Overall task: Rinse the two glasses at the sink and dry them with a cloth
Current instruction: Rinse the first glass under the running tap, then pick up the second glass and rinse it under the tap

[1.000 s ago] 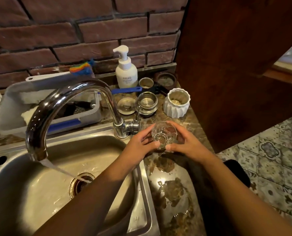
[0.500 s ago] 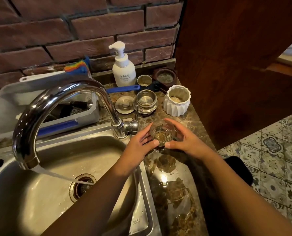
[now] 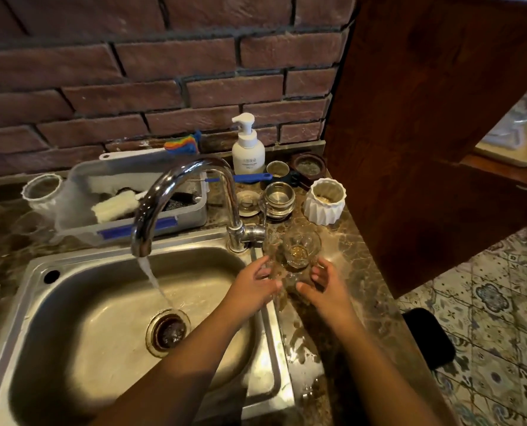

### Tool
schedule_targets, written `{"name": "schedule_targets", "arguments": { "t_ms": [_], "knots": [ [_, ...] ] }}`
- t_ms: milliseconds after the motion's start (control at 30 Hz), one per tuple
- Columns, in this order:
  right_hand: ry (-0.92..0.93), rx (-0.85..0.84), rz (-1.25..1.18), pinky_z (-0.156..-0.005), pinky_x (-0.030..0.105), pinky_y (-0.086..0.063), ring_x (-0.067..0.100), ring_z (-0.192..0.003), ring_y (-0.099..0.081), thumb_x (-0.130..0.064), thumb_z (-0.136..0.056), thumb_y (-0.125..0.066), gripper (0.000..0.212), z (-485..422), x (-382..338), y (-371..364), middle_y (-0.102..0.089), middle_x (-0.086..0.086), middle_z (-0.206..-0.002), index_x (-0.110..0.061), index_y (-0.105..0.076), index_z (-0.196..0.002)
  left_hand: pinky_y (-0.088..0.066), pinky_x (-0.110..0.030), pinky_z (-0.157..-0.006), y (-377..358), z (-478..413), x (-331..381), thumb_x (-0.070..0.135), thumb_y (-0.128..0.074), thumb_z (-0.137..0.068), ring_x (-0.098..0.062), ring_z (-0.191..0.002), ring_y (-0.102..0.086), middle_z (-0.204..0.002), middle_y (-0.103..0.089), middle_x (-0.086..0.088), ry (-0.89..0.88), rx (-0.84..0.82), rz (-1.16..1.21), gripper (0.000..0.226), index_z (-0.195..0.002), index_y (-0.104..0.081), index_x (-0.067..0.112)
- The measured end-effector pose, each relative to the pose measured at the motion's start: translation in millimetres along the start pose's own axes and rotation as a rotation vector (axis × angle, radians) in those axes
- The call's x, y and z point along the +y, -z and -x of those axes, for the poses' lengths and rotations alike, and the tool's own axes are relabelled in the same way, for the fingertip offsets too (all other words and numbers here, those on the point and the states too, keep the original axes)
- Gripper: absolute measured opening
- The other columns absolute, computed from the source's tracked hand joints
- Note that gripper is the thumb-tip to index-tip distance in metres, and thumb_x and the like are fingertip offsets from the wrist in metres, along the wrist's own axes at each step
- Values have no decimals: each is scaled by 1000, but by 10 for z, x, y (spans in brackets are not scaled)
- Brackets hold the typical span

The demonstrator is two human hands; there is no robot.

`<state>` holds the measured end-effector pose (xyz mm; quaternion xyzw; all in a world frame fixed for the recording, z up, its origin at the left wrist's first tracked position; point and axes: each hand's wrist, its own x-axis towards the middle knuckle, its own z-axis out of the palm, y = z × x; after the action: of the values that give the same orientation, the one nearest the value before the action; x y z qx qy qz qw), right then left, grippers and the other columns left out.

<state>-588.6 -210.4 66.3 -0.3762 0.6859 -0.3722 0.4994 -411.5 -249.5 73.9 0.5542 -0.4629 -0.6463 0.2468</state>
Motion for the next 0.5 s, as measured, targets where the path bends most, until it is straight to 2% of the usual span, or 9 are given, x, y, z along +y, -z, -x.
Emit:
{"name": "schedule_targets", "arguments": {
  "t_ms": [67, 167, 300, 367, 433, 467, 500],
  "knots": [
    [0, 51, 25, -105, 34, -44, 15, -127, -50, -10, -88, -74, 70, 206, 2, -133, -51, -8, -129, -19, -40, -148, -55, -31, -87, 133, 258, -47, 6, -68, -93, -20, -113, -61, -121, -59, -2, 39, 58, -31, 63, -149, -42, 15],
    [13, 53, 85, -101, 34, -48, 17, -121, -55, -11, -90, -73, 59, 467, -14, -365, -57, -1, -128, -16, -47, -142, -52, -28, -79, 447, 652, -201, 17, -71, -92, -20, -108, -61, -117, -59, 1, 62, 118, -140, 57, -144, -46, 21],
    [46, -121, 249, -95, 35, -55, 13, -112, -60, -18, -89, -75, 51, 765, -21, -832, -61, -3, -126, -24, -50, -133, -50, -24, -70, 972, 1195, -481, 31, -75, -87, -16, -100, -62, -119, -59, 5, 85, 207, -294, 53, -133, -50, 30],
    [56, -243, 314, -81, 23, -54, 11, -107, -62, -17, -89, -74, 48, 893, -38, -1116, -63, -2, -121, -23, -52, -131, -53, -21, -75, 1250, 1424, -615, 30, -75, -85, -14, -97, -63, -116, -64, 3, 76, 236, -346, 50, -129, -53, 28],
    [94, -311, 438, -74, 17, -48, 13, -106, -59, -22, -89, -75, 52, 992, -40, -1453, -60, -1, -121, -20, -52, -135, -46, -7, -75, 1534, 1676, -717, 22, -74, -86, -10, -95, -60, -110, -63, 5, 69, 262, -416, 42, -124, -55, 22],
    [106, -334, 492, -74, 20, -47, 15, -106, -58, -25, -89, -75, 52, 1034, -47, -1572, -58, -1, -120, -20, -52, -135, -45, -7, -75, 1630, 1749, -773, 20, -74, -87, -12, -99, -58, -109, -59, 5, 76, 272, -448, 43, -126, -55, 21],
    [124, -360, 544, -77, 24, -48, 16, -104, -58, -26, -88, -75, 52, 1097, -66, -1750, -58, 0, -118, -19, -52, -135, -46, -13, -80, 1774, 1860, -847, 21, -74, -88, -15, -104, -59, -111, -58, 4, 79, 293, -468, 46, -130, -55, 20]
  ]
}}
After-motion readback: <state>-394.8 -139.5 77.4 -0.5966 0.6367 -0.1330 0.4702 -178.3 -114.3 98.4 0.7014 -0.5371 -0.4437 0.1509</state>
